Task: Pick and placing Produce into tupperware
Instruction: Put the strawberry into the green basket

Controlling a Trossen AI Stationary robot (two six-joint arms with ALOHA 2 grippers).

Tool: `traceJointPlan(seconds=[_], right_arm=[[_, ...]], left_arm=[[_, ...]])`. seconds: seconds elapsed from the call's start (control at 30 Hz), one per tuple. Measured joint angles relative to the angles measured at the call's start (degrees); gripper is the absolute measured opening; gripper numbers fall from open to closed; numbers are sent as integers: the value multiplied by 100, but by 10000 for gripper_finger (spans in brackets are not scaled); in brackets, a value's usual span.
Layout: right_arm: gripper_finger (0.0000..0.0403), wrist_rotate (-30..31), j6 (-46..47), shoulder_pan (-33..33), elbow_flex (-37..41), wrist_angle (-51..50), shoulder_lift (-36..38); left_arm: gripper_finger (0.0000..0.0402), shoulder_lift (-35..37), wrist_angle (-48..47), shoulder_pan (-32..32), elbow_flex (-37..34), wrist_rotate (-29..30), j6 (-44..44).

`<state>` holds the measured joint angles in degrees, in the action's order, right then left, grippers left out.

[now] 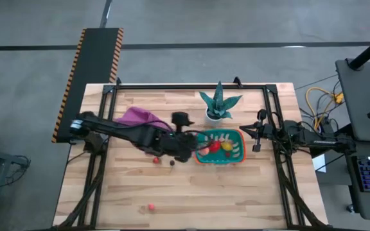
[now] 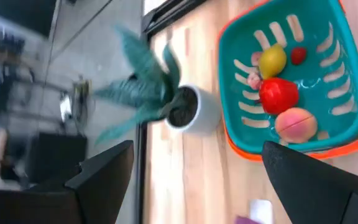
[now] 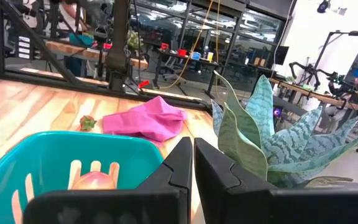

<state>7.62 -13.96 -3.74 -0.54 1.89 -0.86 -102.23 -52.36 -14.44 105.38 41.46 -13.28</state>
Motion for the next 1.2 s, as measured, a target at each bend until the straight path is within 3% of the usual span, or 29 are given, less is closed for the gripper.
traceJointPlan(seconds=[0.3, 0.7, 0.93, 1.2], right_arm=[[9, 0, -4, -3, 0, 6, 7], [9, 0, -2, -3, 0, 9, -1], [9, 0, -4, -3, 0, 11, 2], [9, 0, -6, -3, 0, 17, 4]], left_arm=[[338, 924, -844, -201, -541, -616, 2165], [338, 2071, -959, -358, -3006, -831, 3835], [338, 2161, -474, -369, -3990, -1356, 4444], [338, 1857, -179, -384, -4370, -1660, 4599]])
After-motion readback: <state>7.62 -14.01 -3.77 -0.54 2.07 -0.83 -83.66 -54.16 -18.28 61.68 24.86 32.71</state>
